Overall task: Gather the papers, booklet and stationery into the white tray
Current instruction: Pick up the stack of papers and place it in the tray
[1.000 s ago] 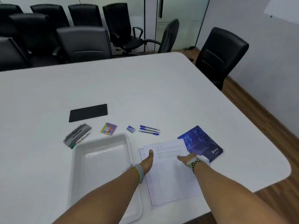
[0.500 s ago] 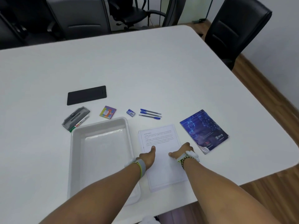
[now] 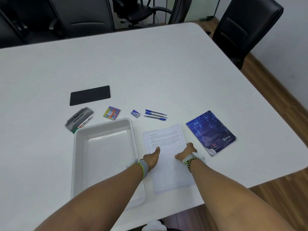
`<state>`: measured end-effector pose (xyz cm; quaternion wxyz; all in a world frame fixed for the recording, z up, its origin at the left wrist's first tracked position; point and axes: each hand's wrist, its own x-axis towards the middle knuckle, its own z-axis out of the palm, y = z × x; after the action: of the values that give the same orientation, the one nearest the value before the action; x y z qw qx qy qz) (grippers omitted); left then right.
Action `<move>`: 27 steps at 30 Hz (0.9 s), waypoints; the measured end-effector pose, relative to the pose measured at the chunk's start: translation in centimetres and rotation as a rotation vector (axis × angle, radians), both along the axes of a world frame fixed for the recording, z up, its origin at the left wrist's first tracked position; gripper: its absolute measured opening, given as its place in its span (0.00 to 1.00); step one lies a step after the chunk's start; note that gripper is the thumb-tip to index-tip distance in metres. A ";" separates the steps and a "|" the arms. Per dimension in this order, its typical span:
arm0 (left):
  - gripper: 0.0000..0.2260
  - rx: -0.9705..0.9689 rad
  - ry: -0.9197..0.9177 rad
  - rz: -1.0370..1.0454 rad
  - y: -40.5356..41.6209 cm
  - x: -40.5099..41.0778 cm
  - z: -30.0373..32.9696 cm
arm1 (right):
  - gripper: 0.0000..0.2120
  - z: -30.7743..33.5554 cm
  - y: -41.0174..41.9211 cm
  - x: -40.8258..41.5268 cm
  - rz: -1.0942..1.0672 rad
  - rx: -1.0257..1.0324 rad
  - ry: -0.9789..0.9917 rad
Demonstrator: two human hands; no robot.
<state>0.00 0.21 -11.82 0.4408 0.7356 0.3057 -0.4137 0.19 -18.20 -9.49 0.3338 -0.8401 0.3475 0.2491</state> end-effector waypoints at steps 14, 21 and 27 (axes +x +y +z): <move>0.51 -0.236 -0.457 0.373 0.7 3.6 5.7 | 0.14 4.4 -2.5 1.4 0.093 0.432 -0.632; 0.14 -0.243 -0.888 0.346 -0.1 5.3 9.3 | 0.20 6.7 -1.4 2.2 -0.066 0.301 -0.820; 0.09 -0.034 -0.743 0.079 -0.6 3.6 7.9 | 0.22 5.9 0.7 1.1 -0.041 0.230 -0.694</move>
<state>3.63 -0.35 -3.94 0.5496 0.8157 0.1460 -0.1060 1.24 -17.52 -3.58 0.5290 -0.8245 0.1999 -0.0200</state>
